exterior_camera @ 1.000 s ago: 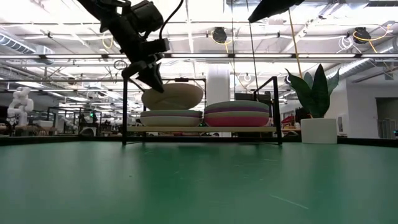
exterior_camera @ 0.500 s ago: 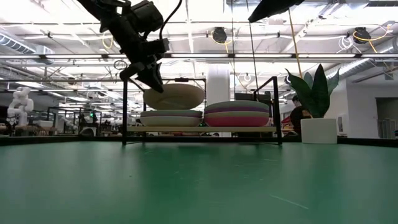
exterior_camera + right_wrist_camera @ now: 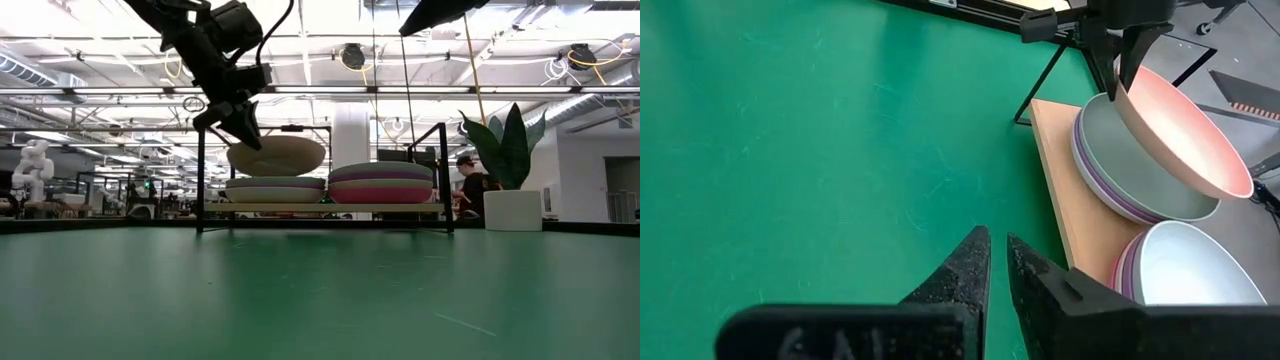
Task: Place and stack plates onto a shelf
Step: Stack the orange plate on top of the light green plate on the shelf
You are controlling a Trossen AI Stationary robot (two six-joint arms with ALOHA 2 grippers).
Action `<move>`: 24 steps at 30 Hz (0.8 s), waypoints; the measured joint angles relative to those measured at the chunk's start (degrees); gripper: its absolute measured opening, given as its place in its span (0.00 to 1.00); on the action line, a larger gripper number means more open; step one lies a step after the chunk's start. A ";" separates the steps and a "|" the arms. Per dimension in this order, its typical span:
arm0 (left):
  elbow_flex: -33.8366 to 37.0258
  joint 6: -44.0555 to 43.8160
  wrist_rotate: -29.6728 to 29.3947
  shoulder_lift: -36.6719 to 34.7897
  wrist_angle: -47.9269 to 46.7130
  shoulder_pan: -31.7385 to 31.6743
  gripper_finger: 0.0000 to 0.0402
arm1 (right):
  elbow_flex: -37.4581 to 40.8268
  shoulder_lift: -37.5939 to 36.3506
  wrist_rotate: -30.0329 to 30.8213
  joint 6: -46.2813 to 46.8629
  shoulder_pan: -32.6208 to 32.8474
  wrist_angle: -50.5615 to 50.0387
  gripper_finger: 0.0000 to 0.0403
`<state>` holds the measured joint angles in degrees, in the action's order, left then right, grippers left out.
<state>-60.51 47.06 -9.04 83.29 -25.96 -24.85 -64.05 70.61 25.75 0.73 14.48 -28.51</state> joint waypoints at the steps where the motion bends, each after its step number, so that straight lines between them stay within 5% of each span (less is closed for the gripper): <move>1: 0.00 -0.20 0.00 0.00 0.00 0.01 0.11 | 0.00 -0.02 -0.02 0.05 0.00 0.00 0.06; 24: -0.02 -4.18 -3.68 1.73 3.72 -1.24 0.11 | 0.00 0.00 -0.04 0.09 0.00 0.02 0.06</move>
<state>-60.53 42.88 -12.72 85.02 -22.24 -26.09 -64.05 70.61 25.71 0.82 14.48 -28.50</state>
